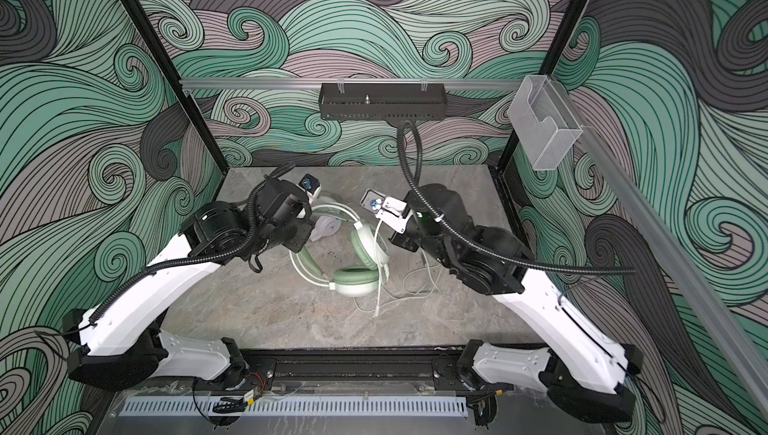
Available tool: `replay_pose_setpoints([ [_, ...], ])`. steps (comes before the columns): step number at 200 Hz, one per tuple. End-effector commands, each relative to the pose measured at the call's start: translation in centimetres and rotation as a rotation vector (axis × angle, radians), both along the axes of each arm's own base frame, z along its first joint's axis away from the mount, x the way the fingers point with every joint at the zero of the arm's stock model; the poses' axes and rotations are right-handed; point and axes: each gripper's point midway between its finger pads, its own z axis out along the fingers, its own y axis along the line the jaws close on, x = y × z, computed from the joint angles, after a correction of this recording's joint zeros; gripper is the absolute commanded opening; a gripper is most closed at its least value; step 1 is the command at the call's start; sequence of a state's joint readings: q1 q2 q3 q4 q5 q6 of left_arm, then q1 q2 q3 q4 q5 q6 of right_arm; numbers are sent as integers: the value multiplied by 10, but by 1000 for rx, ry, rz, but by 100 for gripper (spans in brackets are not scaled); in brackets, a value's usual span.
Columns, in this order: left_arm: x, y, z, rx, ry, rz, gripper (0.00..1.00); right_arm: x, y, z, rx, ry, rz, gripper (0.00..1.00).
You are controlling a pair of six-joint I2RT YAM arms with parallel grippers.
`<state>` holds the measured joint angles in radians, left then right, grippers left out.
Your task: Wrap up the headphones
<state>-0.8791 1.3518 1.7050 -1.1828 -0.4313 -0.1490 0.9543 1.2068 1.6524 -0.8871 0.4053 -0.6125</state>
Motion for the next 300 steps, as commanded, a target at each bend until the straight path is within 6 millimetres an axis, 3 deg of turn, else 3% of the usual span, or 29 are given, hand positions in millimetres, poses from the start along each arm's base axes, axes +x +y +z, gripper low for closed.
replay_pose_setpoints([
  [1,-3,-23,21,-189,-27,-48,0,9,-5,-6,-144,-28,-76,0],
  [47,-18,-39,10,-286,20,-141,0,23,12,-16,-184,20,-109,0],
  [68,-26,-43,3,-310,40,-178,0,25,18,-18,-184,43,-111,12],
  [106,-34,-47,-3,-346,59,-213,0,27,25,-22,-198,51,-112,44],
  [170,-42,-50,4,-425,42,-254,0,29,28,-4,-126,39,-145,65],
  [199,-47,-50,11,-492,38,-257,0,32,15,19,14,54,-203,73],
  [224,-50,-48,26,-549,20,-251,0,43,-18,32,272,189,-285,79],
  [238,-51,-47,40,-588,3,-247,0,50,-39,32,421,282,-332,80],
  [259,-52,-45,62,-639,-20,-241,0,51,-55,23,518,338,-348,83],
  [300,-42,-31,103,-699,-82,-131,0,43,-63,4,667,380,-301,85],
])
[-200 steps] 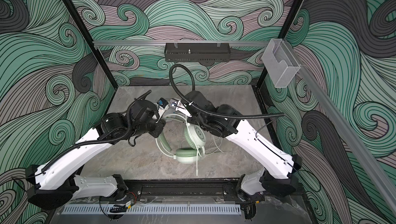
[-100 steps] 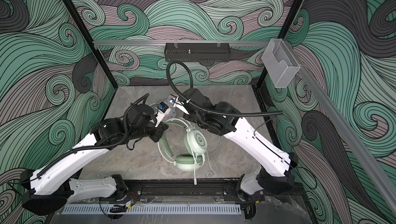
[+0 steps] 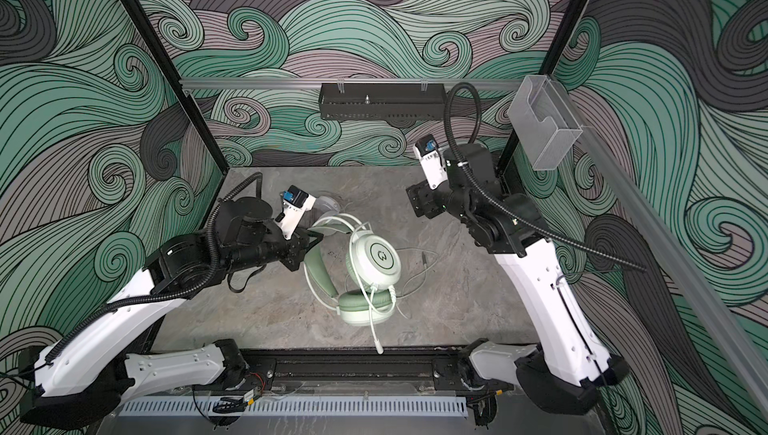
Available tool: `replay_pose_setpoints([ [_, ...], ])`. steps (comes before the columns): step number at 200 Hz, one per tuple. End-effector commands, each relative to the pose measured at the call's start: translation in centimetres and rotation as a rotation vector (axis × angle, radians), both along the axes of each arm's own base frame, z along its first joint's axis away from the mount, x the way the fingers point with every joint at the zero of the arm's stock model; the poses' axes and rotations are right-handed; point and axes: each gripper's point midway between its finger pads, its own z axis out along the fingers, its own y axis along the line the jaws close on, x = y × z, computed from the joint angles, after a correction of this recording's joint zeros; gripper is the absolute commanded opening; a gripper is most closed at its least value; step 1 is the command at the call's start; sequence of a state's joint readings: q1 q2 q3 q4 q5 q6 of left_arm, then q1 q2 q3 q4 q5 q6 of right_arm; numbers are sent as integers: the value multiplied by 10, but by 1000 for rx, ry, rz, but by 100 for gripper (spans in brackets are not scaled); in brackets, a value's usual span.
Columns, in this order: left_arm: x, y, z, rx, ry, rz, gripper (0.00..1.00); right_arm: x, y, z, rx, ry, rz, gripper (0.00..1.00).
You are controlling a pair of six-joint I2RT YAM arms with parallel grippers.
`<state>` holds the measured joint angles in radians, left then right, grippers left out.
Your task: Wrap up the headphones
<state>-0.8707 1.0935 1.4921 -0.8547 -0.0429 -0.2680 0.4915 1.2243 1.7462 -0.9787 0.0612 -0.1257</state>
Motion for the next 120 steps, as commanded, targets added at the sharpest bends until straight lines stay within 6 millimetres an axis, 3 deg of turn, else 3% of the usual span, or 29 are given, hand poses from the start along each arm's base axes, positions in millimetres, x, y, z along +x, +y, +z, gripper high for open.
replay_pose_setpoints([
  [1,7,8,62,-182,-51,95,0,-6,18,-3,185,10,80,85],
  [43,12,17,95,-248,-66,170,0,-33,30,-23,341,-87,237,87],
  [120,13,14,112,-344,-64,180,0,-81,52,-41,464,-115,485,88],
])
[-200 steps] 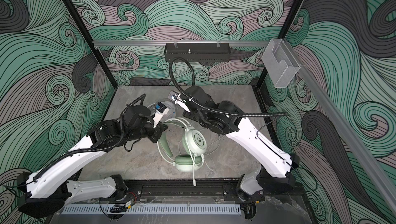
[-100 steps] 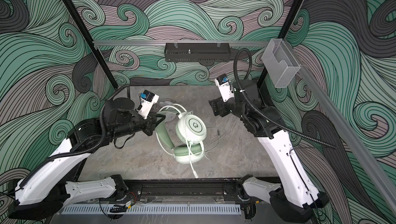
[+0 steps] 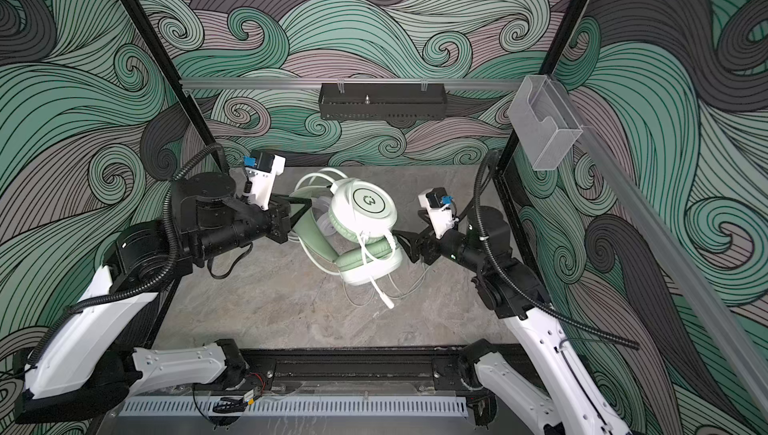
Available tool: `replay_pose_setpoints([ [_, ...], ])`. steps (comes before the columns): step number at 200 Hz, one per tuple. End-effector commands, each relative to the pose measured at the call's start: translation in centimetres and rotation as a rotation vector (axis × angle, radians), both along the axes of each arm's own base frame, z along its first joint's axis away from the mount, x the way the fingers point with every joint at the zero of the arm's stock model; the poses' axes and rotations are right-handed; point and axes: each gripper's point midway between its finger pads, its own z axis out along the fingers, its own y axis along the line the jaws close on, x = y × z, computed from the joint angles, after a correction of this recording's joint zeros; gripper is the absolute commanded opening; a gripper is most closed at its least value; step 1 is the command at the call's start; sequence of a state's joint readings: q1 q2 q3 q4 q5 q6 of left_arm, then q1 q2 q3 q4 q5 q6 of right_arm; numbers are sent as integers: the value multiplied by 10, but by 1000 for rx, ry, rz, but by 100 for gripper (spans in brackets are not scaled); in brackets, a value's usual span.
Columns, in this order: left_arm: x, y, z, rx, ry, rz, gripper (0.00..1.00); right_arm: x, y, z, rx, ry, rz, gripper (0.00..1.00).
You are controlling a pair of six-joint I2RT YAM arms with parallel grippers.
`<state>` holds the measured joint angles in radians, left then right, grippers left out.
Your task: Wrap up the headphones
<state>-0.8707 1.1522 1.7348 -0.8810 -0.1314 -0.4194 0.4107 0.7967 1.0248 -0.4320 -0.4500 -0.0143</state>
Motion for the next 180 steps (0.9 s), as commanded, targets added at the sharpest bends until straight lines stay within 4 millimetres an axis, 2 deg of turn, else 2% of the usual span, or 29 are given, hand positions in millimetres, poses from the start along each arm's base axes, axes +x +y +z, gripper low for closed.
replay_pose_setpoints([
  [1,2,3,36,-150,-36,35,0,-18,16,17,96,-54,136,88],
  [49,1,1,43,-175,-38,25,0,-34,28,8,165,-8,237,88],
  [68,1,-1,43,-181,-34,20,0,-31,32,-2,169,18,247,88],
  [101,2,-4,40,-186,-24,16,0,-29,46,-10,167,41,292,86],
  [135,4,-8,39,-198,-21,11,0,-27,56,-21,145,66,326,69],
  [180,5,-9,40,-200,-25,13,0,-25,55,-32,112,82,308,41],
])
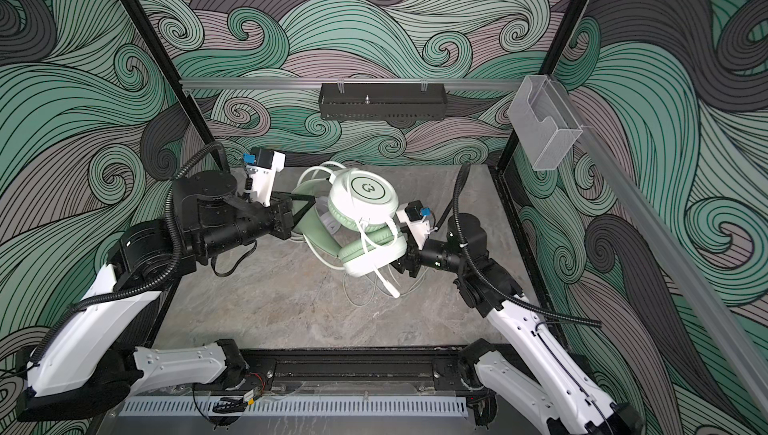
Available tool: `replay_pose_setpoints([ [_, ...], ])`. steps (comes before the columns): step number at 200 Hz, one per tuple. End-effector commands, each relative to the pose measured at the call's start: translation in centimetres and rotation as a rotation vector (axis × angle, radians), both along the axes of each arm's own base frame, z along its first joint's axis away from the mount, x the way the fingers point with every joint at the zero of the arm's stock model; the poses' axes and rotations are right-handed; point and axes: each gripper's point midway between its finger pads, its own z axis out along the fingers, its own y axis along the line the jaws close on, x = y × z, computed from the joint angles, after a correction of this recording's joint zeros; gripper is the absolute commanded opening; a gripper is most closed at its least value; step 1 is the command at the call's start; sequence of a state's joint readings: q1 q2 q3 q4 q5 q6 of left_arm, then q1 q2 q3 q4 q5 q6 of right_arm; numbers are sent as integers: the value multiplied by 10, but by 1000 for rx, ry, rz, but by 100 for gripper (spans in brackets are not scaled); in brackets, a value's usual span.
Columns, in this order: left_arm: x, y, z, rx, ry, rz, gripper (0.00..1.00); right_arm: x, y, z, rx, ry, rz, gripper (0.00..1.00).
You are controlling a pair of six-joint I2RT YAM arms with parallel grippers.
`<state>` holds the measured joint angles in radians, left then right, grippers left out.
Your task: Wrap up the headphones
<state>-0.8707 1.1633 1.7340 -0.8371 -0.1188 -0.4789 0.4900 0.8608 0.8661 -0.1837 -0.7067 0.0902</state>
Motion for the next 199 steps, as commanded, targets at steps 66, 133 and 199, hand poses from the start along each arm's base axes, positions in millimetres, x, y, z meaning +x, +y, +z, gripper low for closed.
replay_pose_setpoints([
  [66,3,-5,34,-133,-43,-3,0,0,0,-19,-29,8,-2,29],
  [133,4,2,21,-87,-36,16,0,30,-39,-6,-260,-52,-261,0],
  [199,10,3,-19,79,0,17,0,52,-80,51,-519,-237,-461,0],
])
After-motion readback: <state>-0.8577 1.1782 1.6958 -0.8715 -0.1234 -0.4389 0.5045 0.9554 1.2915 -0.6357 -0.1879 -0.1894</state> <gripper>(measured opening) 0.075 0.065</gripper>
